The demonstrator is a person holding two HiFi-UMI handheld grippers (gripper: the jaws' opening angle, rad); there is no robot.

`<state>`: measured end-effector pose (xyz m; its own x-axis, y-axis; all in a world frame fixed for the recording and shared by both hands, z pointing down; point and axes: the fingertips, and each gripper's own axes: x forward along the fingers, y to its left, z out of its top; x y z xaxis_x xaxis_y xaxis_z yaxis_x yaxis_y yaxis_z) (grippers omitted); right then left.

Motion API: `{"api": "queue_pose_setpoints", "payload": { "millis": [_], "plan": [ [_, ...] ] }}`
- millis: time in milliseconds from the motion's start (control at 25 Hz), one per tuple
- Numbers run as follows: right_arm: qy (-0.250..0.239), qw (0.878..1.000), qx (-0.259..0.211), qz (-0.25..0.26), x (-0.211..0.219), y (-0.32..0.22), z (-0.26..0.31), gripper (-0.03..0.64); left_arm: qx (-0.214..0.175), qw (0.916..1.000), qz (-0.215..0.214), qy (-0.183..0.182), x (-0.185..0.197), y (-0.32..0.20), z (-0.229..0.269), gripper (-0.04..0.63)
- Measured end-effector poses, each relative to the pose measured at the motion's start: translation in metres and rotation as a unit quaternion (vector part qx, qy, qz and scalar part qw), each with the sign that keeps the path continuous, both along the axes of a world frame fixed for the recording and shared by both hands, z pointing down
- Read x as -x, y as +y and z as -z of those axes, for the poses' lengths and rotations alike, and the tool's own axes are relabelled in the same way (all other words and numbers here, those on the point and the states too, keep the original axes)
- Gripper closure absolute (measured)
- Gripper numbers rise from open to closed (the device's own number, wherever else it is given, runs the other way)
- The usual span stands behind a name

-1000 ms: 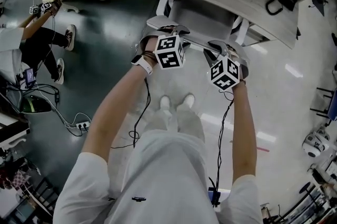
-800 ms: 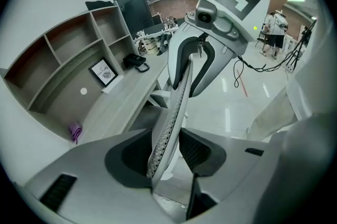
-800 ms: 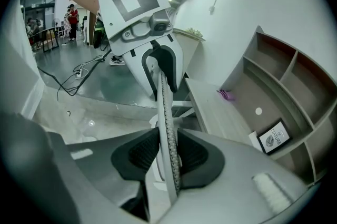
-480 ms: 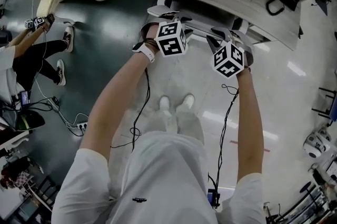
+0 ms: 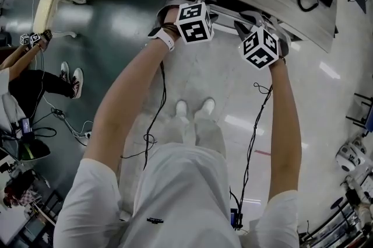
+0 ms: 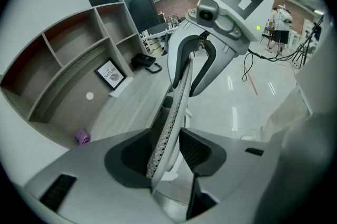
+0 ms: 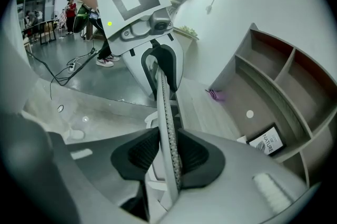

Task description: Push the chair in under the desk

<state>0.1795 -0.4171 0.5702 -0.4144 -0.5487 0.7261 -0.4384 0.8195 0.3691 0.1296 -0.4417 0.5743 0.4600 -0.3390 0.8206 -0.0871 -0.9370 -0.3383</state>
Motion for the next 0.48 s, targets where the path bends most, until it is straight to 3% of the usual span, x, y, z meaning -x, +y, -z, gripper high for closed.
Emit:
{"api": "queue_pose_setpoints", "payload": {
  "millis": [160,360,480],
  "plan": [
    [0.000,1.000,0.008,0.002,-0.0013,-0.0018,0.0022,0.496,0.000,1.0000,-0.003,-0.001,-0.0013,-0.0015,0.0023,0.430],
    [0.007,0.999,-0.045,-0.007,-0.0015,-0.0033,0.0042,0.473,-0.026,0.9997,0.005,0.003,-0.0015,-0.0034,0.0033,0.413],
    [-0.010,0.999,-0.045,-0.025,-0.0013,0.0001,0.0059,0.442,-0.041,0.9991,0.007,0.005,-0.0023,-0.0033,0.0013,0.412]
  ]
}}
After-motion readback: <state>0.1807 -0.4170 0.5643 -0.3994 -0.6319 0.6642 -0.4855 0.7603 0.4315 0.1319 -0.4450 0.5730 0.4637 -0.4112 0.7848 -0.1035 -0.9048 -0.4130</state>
